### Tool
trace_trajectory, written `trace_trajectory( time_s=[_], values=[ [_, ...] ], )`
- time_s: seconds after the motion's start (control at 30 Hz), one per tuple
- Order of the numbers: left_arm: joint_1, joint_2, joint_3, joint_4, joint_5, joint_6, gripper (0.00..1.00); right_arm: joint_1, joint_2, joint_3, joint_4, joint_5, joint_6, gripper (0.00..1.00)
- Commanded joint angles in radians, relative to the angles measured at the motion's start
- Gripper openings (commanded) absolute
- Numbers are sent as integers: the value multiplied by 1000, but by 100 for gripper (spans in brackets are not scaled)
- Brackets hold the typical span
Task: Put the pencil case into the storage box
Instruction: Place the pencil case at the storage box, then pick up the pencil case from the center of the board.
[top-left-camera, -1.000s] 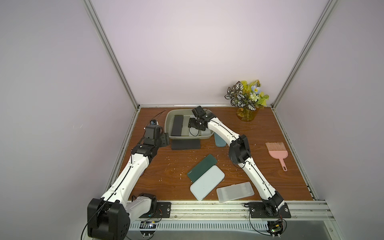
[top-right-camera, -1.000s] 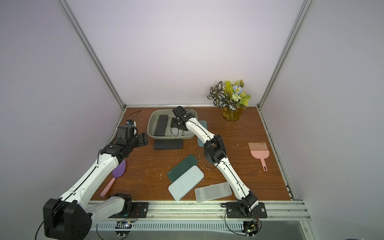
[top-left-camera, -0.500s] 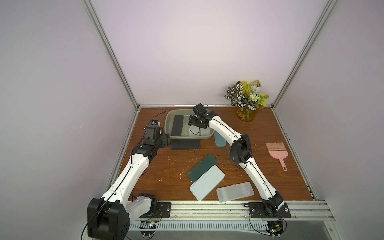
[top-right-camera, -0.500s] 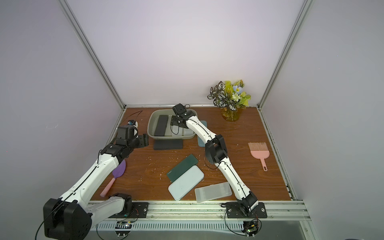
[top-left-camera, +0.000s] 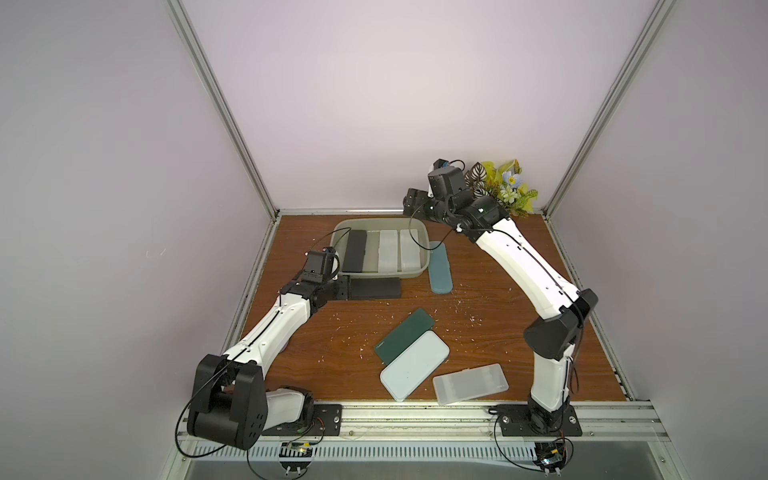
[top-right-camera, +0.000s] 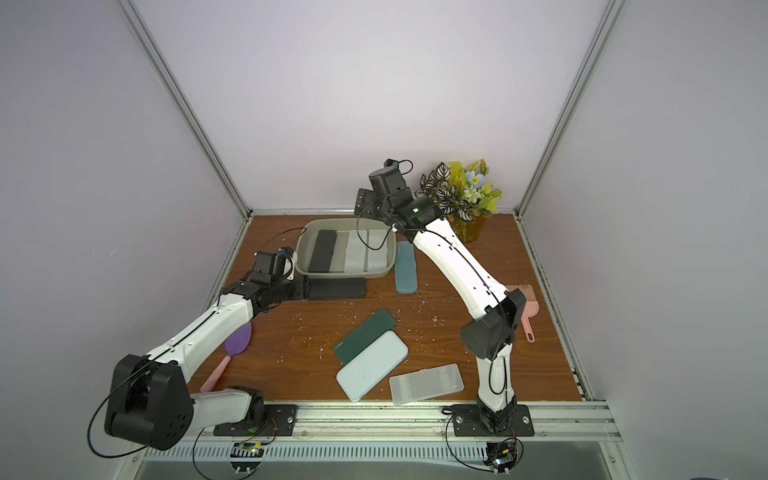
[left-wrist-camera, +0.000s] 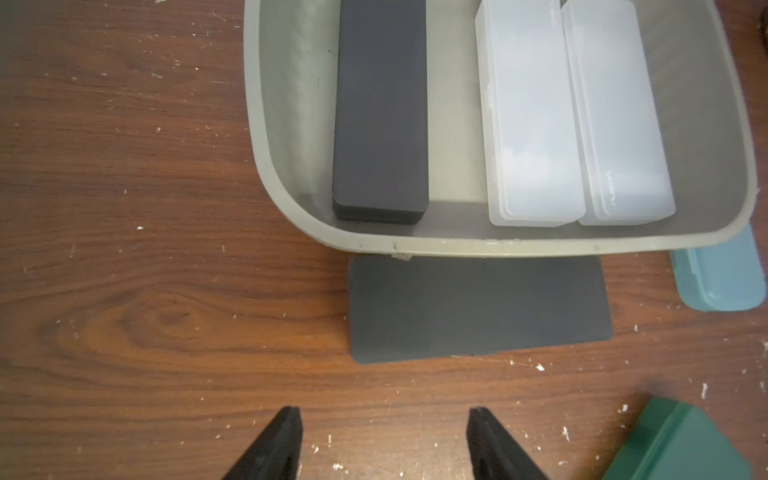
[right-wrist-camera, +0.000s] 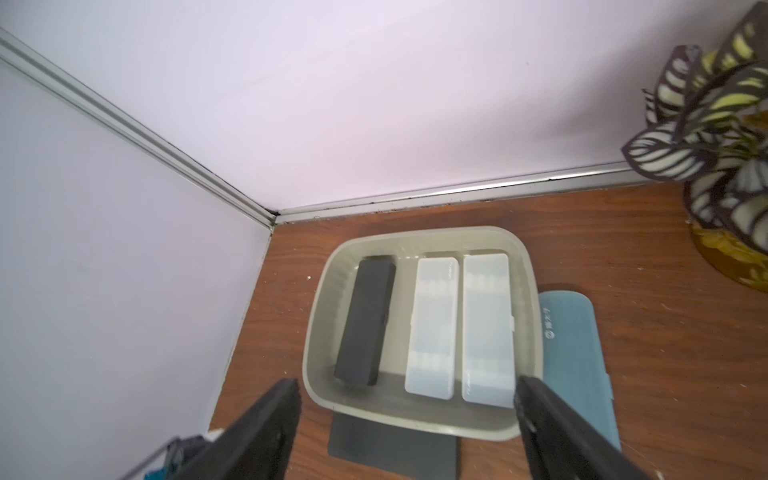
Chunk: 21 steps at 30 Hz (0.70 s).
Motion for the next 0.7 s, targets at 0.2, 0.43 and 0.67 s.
trace_trajectory(
  time_s=[0.2, 0.43, 0.67],
  values=[
    [59, 147, -27, 192, 104, -78, 71, -14, -262, -426, 83, 55, -44, 88],
    [61, 200, -31, 236, 142, -80, 75, -51, -371, -571, 90, 59, -55, 88],
    [60, 235, -72, 288, 180, -70, 77, -86, -423, -649, 100, 42, -65, 88]
  ],
)
